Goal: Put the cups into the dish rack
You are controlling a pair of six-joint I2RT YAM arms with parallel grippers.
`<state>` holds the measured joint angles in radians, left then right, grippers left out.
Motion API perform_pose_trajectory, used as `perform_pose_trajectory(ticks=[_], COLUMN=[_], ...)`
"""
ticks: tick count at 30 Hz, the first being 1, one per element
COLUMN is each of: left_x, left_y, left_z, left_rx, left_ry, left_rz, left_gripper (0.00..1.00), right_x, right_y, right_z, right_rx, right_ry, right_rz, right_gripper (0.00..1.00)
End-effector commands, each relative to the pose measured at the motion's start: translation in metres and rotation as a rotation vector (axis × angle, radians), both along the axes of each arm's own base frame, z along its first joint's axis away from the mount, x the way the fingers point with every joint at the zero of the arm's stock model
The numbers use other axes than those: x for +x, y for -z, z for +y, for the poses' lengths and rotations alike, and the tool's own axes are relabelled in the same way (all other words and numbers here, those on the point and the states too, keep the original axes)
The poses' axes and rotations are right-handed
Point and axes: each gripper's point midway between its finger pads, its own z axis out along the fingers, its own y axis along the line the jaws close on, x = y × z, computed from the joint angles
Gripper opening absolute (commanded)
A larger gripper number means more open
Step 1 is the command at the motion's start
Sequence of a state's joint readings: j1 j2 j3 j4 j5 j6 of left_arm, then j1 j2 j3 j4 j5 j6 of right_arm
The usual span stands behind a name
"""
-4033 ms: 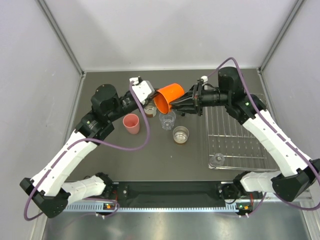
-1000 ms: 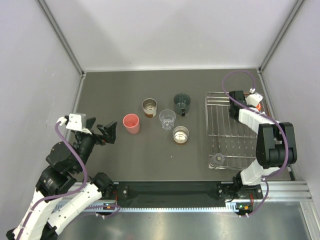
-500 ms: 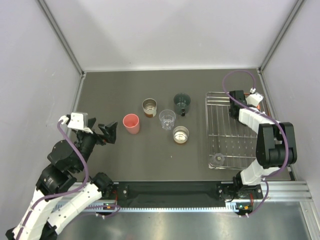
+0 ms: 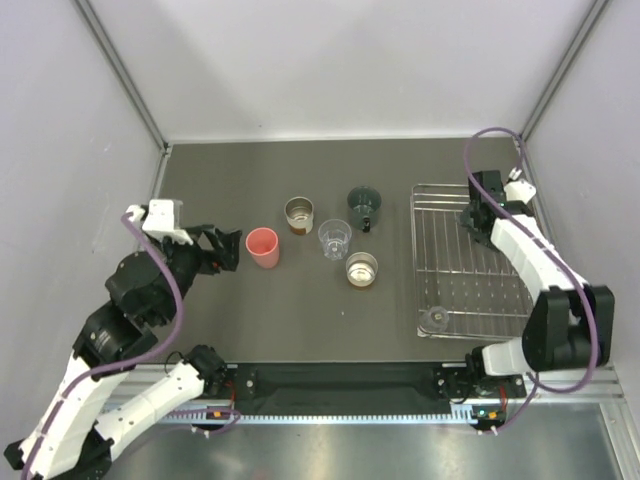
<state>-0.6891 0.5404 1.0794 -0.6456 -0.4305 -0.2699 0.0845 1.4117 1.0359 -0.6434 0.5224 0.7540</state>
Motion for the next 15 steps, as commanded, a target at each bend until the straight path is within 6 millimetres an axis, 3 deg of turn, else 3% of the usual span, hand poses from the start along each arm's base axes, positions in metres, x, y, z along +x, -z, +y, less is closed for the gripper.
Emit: perform_pose_trajectory(ticks=[1,3,7,9,10,15], left_x=[0.012,0.019,0.041,0.045,0.051,0.069], left_y=[0.004,0.003,0.026,0.034,0.045,0.067], left_z=[-0.006,-0.008,-0.029,-0.034,-0.039,-0.058], left_rx=[-0.020,-0.049,-0.017,-0.048,-0.039,-0.109], left_ry=[-0.052,-0.093,-0.134,-0.168,-0.190,-0.266], left_rz=[0.094,0.134,0.286,0.350,0.397,0.537], left_gripper=[0.87,0.84,0.81,0.82,0.88,0.92], right_x=[-0.035,-0.046,-0.076,-0.091,-0.100,-0.127], right_y=[-0.039,-0.051,-0.081,-0.086,-0.089,-0.086], right_z=[0.022,0.029,0.058,0.071,0.083,0.119], right_rx=[0.082,0.099,0.198,0.238,0.286,0.434], right_ry=[-0.085,-0.137,-0.350,-0.416,-0.478,-0.650], right_rz=[0.026,0.028,0.003,0.014,0.003,0.034], right_gripper=[0.73,0.76,0.78,0.78,0.78,0.77])
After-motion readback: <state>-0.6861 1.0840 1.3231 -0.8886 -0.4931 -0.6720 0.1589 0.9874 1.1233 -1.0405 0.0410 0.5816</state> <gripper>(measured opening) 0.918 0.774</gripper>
